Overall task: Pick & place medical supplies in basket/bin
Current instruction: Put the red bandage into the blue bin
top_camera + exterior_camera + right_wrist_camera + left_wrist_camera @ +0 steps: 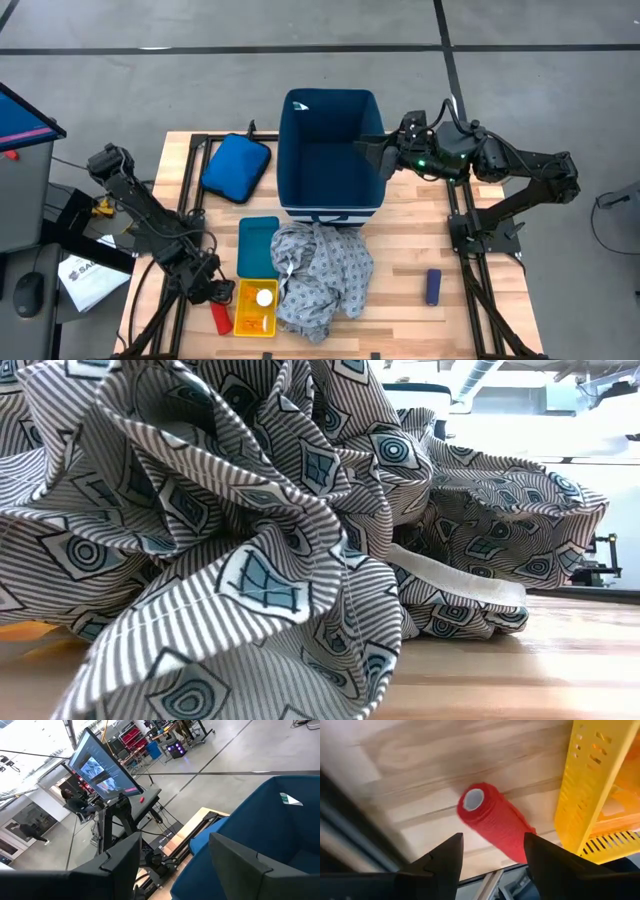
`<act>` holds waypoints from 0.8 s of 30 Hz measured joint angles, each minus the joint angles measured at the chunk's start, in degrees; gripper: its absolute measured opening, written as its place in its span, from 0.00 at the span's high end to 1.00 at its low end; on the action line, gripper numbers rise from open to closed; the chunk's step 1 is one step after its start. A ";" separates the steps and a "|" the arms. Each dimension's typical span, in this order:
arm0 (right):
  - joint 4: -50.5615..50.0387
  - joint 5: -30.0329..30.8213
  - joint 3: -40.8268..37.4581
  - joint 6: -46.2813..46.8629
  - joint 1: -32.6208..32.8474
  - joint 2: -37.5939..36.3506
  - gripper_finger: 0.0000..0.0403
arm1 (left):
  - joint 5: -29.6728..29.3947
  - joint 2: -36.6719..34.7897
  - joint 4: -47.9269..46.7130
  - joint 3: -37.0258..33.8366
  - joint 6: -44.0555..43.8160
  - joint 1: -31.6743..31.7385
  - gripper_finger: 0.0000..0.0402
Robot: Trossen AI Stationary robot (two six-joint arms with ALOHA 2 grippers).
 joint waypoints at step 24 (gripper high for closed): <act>-0.02 -0.02 0.00 0.04 0.00 0.00 0.43 | -2.57 -0.02 7.41 -5.98 6.11 0.02 0.54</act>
